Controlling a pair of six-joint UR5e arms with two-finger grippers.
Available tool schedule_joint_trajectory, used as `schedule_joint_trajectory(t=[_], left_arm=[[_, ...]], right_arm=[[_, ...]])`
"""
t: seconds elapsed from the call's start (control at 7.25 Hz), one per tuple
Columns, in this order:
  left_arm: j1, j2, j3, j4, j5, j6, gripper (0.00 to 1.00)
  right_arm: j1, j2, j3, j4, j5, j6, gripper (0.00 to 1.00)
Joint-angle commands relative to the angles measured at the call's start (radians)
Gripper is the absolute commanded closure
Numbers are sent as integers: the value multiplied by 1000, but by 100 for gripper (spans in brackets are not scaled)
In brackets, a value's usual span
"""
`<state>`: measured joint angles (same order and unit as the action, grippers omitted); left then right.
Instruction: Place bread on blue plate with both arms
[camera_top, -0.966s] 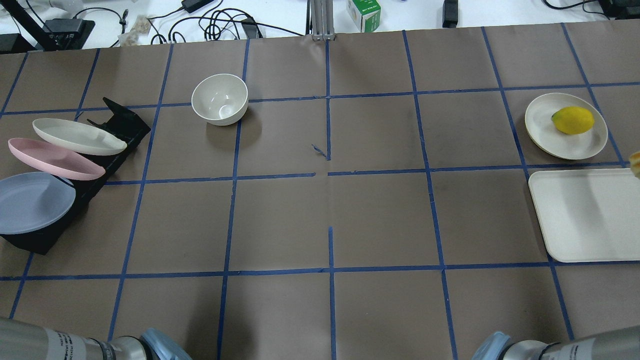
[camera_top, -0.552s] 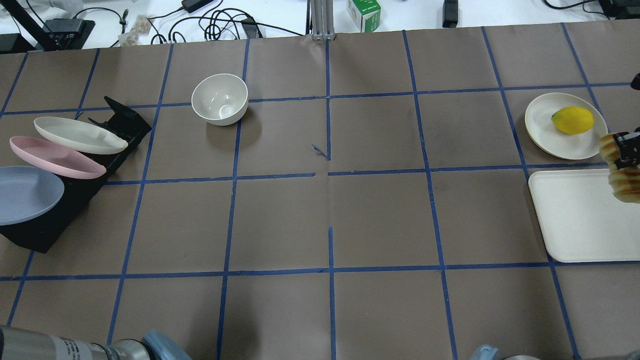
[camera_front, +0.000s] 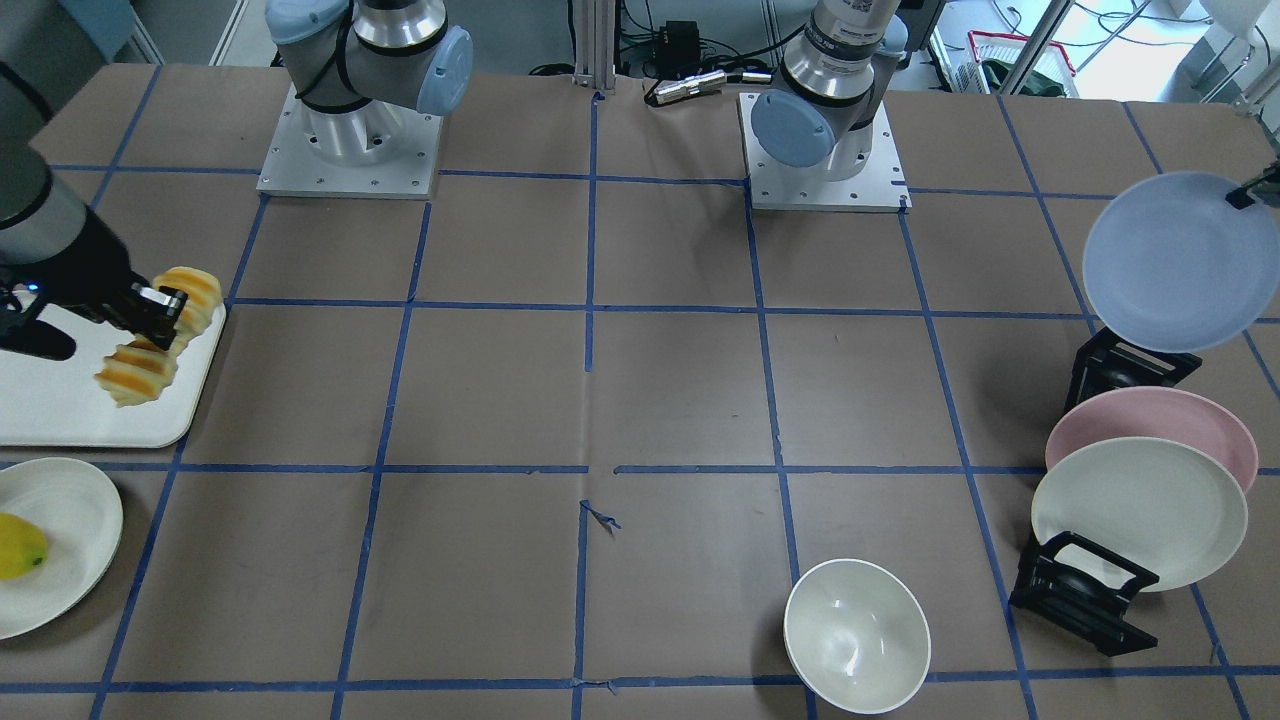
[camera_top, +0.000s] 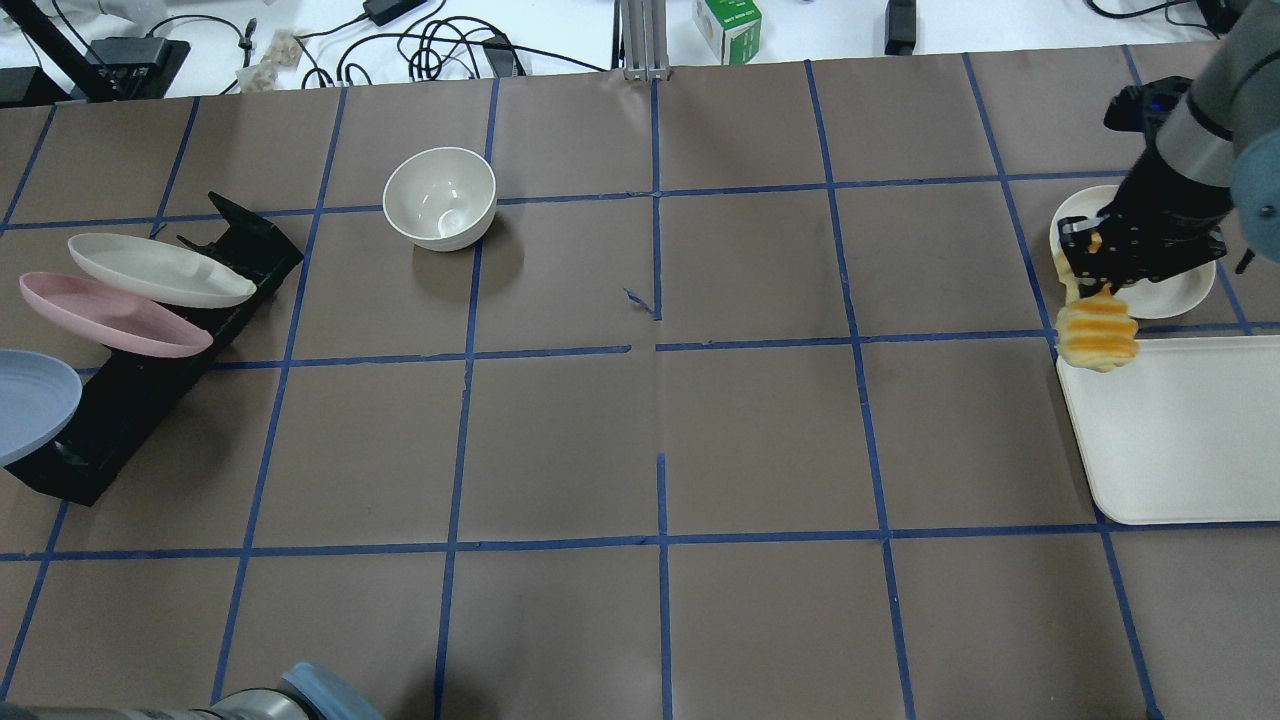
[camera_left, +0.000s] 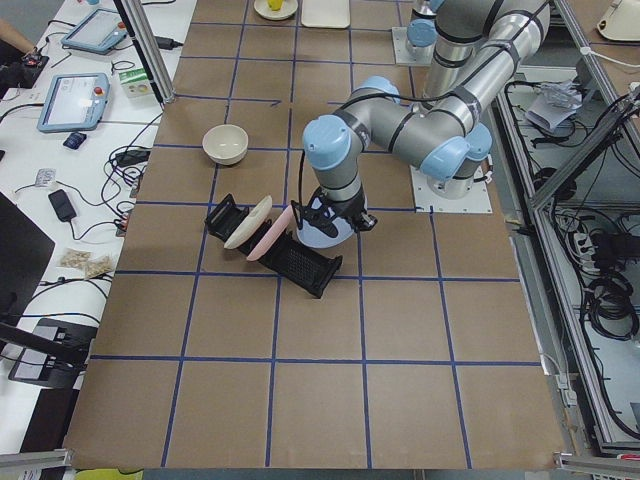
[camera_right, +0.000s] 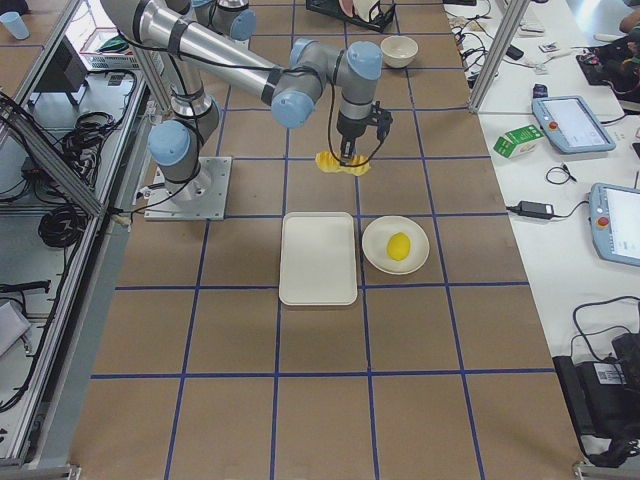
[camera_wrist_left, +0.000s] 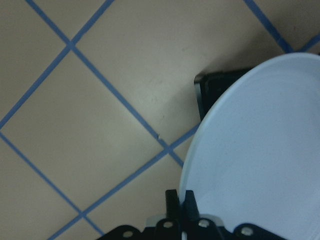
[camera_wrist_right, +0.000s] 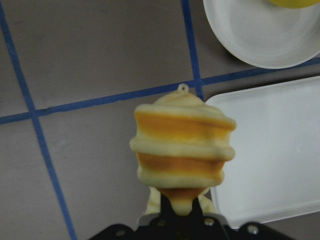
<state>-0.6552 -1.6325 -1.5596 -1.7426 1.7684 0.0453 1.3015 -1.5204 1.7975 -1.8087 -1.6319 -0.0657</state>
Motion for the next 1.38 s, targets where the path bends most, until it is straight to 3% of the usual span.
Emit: schedule_joint_trajectory(t=[0.0, 0.28, 0.41, 0.69, 0.97, 1.1, 1.24], left_arm=[[-70, 83, -31, -124, -50, -21, 100], [-316, 100, -69, -108, -127, -144, 100], [-413, 89, -79, -71, -221, -148, 100], [-603, 56, -182, 128, -358, -153, 100], [-830, 51, -371, 425, -373, -287, 100], [-927, 21, -420, 634, -377, -344, 100], [-993, -36, -433, 720, -386, -419, 100]], right_arm=[[173, -3, -47, 6, 3, 205, 100], [266, 29, -79, 5, 44, 350, 100], [284, 42, -79, 2, 93, 419, 100], [307, 77, -107, 5, 141, 443, 100], [384, 142, -186, 17, 129, 449, 100], [421, 169, -208, 17, 126, 448, 100], [448, 199, -211, 3, 122, 429, 100]])
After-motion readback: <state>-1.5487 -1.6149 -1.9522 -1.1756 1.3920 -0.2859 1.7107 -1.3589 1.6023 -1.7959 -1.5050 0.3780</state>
